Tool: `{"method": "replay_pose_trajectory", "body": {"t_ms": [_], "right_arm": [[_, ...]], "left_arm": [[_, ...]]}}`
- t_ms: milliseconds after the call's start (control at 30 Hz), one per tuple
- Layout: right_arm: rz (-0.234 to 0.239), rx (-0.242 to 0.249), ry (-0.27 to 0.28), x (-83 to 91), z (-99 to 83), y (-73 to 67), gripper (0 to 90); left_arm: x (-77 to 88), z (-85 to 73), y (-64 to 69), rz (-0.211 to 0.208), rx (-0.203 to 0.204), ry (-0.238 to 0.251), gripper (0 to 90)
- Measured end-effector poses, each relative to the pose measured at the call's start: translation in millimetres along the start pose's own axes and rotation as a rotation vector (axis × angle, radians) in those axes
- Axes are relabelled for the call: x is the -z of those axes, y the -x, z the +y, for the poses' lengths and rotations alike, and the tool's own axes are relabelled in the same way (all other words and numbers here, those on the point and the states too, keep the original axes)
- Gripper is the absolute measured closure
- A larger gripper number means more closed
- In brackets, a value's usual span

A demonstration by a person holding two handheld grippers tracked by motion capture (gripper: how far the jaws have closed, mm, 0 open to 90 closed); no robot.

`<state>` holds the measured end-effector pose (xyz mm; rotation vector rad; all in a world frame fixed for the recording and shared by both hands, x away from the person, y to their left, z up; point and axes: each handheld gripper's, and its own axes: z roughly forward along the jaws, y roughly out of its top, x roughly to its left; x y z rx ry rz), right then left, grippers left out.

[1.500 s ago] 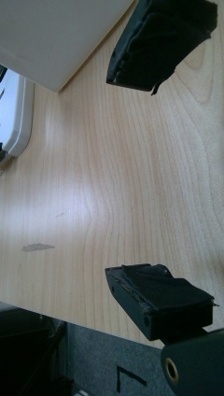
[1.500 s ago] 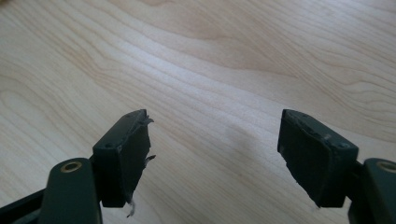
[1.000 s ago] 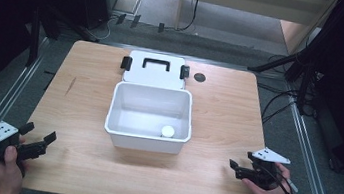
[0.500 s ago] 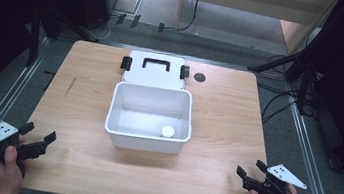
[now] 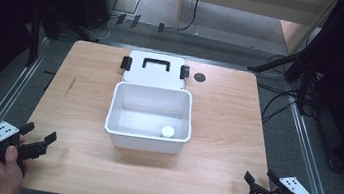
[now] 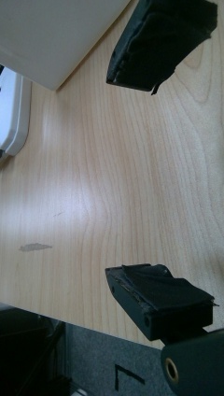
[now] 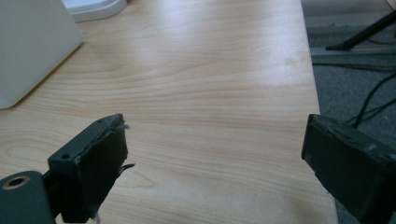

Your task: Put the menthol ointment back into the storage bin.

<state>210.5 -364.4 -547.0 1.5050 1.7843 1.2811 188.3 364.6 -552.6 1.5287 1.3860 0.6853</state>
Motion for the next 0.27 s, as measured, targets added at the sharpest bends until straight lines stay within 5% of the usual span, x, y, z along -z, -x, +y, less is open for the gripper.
{"method": "replay_pose_trajectory", "body": {"t_ms": [267], "right_arm": [[-0.034,0.022,-0.017,-1.4,0.3,-3.5,6.5]], "left_arm": [[0.4,0.0,-1.1,-0.008,0.006,-0.001,8.2]]}}
